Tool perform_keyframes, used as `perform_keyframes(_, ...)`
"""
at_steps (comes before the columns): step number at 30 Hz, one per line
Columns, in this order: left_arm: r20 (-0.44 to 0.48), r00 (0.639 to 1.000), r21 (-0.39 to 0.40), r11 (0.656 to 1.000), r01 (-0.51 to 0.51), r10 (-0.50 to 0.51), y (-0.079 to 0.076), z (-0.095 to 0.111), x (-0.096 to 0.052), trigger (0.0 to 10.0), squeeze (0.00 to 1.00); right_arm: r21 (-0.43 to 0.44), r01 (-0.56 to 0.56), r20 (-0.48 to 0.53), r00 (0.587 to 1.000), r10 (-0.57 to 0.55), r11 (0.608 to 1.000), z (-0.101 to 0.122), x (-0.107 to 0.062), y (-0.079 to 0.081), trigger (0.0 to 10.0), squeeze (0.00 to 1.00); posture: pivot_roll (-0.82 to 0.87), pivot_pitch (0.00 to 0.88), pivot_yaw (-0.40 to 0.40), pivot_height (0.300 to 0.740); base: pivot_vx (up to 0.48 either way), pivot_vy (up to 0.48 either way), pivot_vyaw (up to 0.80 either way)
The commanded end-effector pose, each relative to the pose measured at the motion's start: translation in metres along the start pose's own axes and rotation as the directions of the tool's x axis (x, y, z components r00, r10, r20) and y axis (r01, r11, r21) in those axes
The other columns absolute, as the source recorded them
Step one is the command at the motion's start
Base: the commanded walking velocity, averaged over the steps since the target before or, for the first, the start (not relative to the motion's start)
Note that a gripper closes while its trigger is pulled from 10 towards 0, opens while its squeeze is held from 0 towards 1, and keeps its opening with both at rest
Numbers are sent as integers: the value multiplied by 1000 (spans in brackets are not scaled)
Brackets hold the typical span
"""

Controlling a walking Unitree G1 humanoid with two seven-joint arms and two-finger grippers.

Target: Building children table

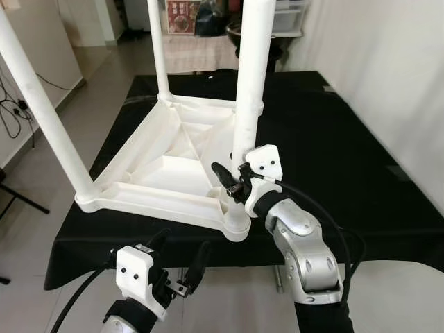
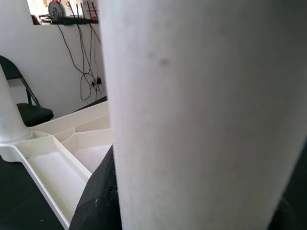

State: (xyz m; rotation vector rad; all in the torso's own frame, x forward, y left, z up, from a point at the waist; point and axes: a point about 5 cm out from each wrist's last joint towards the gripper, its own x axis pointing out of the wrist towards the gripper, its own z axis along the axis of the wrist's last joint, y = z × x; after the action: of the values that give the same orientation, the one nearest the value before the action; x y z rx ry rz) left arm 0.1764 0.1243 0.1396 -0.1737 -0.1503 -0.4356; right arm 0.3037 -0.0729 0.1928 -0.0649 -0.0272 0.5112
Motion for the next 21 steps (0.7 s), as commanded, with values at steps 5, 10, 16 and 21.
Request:
perform_keyframes(5, -22, 1000, 10, 1000, -19, 20, 4, -4, -2, 10000, 0, 90, -108, -125, 985, 119, 990, -20, 5, 12, 10000, 1000, 29, 108, -27, 740, 0, 0, 0)
perform_keyframes(10, -21, 1000, 6, 1000, -14, 14, 3, -4, -1, 10000, 0, 25, -476, 46, 879, 474, 879, 16, 13, 14, 10000, 1000, 39, 113, -33, 740, 0, 0, 0)
perform_keyframes(16, -19, 1000, 7, 1000, -18, 18, 1, -3, -2, 10000, 0, -99, -677, 12, 732, 682, 729, 26, 14, 2, 10000, 0, 51, 118, -37, 740, 0, 0, 0)
perform_keyframes(21, -20, 1000, 8, 1000, -20, 20, -1, -2, -4, 10000, 0, -166, -795, -79, 600, 796, 583, 32, 19, -11, 10000, 0, 62, 125, -38, 740, 0, 0, 0)
